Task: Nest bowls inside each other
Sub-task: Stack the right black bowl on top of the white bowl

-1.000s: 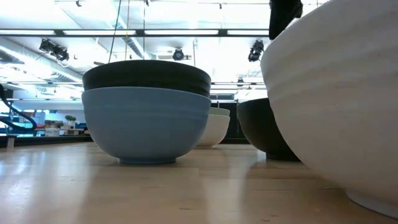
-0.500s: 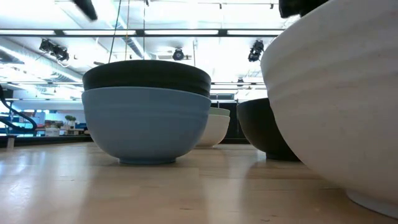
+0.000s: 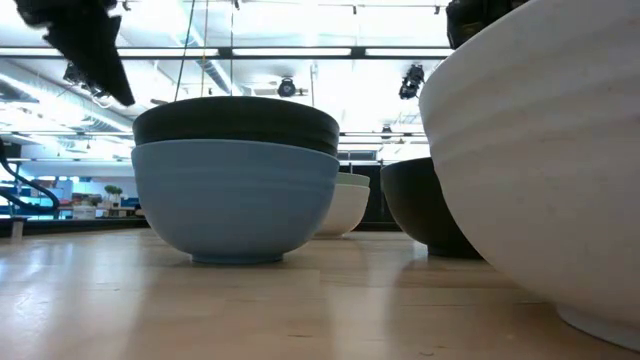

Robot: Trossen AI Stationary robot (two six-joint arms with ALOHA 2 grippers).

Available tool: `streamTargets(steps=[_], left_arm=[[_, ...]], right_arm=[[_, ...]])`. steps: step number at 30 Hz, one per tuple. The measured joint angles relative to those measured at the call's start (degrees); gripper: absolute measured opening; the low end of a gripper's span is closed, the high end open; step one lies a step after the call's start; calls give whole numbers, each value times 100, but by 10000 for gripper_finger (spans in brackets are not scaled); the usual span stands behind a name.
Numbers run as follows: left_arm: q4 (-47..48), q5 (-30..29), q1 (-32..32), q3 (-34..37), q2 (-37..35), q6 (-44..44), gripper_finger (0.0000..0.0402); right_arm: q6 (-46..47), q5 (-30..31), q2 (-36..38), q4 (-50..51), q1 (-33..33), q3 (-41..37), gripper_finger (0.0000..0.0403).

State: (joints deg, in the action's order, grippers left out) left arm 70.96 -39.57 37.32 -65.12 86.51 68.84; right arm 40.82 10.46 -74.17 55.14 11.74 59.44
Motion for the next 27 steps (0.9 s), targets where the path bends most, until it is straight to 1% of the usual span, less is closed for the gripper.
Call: streamTargets(steps=[2, 4, 7, 11, 13, 15, 19, 22, 27], left_arm=[[-211, -38, 2, 280, -180, -2, 17], [-452, -195, 2, 546, -354, 0, 14], [-913, -328, 2, 942, -694, -56, 12], [-1490, -4, -97, 1333, -1161, -227, 19], [-1491, 119, -145, 1409, -1351, -234, 25], [-1514, 115, -171, 1410, -1440, -268, 31], [-1745, 184, -201, 1412, -1580, -619, 38], [-2083, 190, -266, 1412, -1636, -975, 37], [-2686, 196, -310, 1412, -1689, -1630, 23]], right_arm=[[-57, -1, -10, -45, -20, 0, 68], [-134, -11, -20, -204, -49, 0, 68], [-150, -154, -31, -363, -98, 0, 68], [-155, -285, -67, -421, -177, 0, 68], [-146, -312, -88, -418, -230, 0, 68], [-98, -350, -125, -444, -239, 0, 68], [-94, -375, -211, -433, -235, -5, 68], [-96, -380, -284, -438, -236, -8, 67], [-185, -415, -354, -521, -267, -166, 67]])
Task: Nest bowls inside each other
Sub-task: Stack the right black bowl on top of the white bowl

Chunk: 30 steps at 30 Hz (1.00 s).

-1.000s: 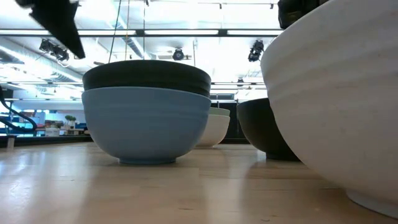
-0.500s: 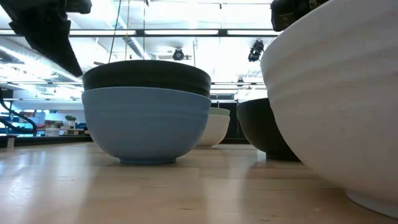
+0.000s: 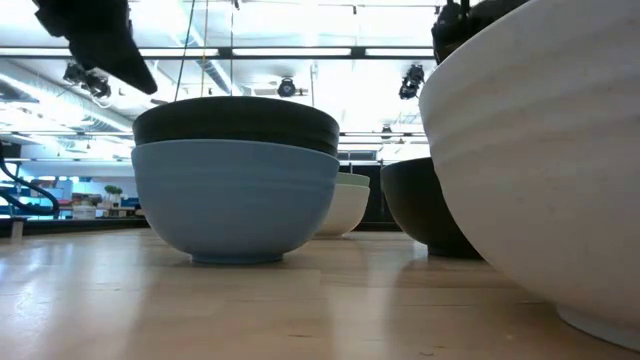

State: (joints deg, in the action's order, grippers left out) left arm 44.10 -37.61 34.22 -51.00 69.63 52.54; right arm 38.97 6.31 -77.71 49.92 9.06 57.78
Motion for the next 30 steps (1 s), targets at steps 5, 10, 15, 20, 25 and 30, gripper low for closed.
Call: streamTargets(steps=[5, 10, 15, 20, 25, 30], left_arm=[[-103, -21, 11, 48, -1, -119, 14], [-577, 29, 11, 418, 0, -137, 20], [-978, 35, 11, 621, 2, -308, 28], [-1624, 38, 13, 769, 2, -728, 28], [-1808, 40, 13, 828, 2, -972, 23], [-1808, 40, 13, 828, 2, -976, 31]], right_arm=[[6, -109, 28, -312, -46, -339, 68], [-16, -232, 28, -720, -44, -722, 68], [22, -236, 28, -795, -44, -826, 68], [110, -234, 23, -817, -43, -838, 68], [137, -234, 15, -854, -42, -838, 68], [139, -234, 15, -854, -44, -840, 68]])
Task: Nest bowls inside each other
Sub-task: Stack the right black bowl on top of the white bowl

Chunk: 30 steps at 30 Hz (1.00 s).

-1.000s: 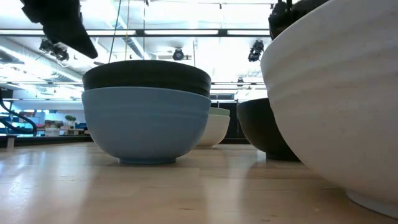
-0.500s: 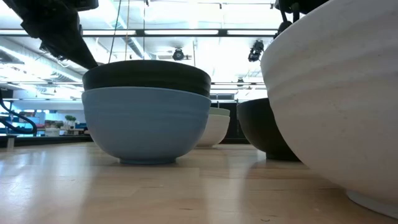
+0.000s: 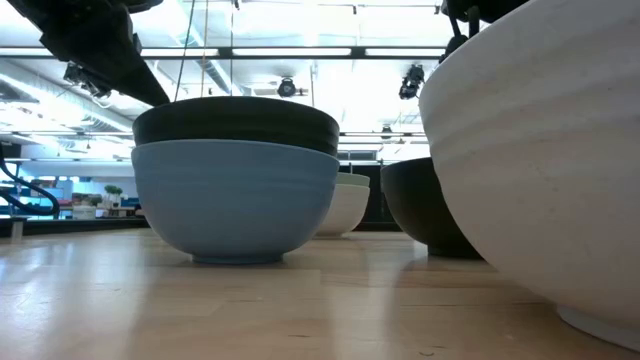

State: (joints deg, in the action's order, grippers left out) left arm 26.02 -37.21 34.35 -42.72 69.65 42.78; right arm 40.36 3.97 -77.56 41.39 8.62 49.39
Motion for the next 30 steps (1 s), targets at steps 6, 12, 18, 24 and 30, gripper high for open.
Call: streamTargets(steps=[6, 12, 18, 24, 30], left_arm=[[-11, 0, 0, 0, 0, -1, 35], [-51, 2, 0, 0, 0, -4, 28], [-63, 6, 0, 0, 4, -15, 37], [-115, 11, 0, 0, 4, -48, 36], [-148, 9, 0, 0, 4, -61, 30]], right_arm=[[57, 2, -2, 2, 2, 0, 68], [61, 41, -8, 2, 2, 0, 68], [60, 44, -111, -123, 0, -103, 68], [18, 38, -109, -276, -26, -282, 68], [9, 19, -109, -178, -24, -166, 68]])
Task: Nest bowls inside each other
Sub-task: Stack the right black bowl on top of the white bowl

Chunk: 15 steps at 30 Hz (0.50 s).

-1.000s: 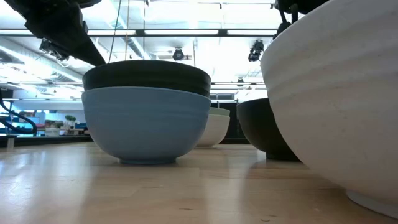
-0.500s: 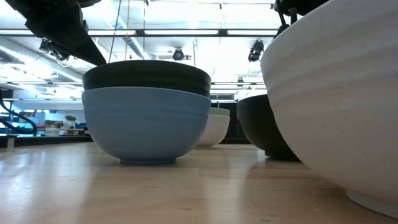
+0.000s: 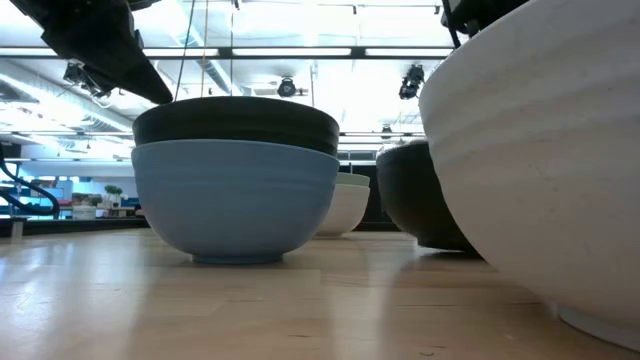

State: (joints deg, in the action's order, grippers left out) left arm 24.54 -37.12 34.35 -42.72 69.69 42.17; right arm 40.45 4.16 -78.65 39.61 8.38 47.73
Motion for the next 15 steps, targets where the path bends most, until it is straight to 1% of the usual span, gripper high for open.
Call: streamTargets(steps=[7, 15], left_arm=[[-39, 0, 0, 0, 0, 0, 40], [-38, 0, 0, 0, 0, 2, 35]], right_arm=[[38, -1, 0, 104, -2, 37, 68], [36, 1, 0, 167, -152, 37, 68]])
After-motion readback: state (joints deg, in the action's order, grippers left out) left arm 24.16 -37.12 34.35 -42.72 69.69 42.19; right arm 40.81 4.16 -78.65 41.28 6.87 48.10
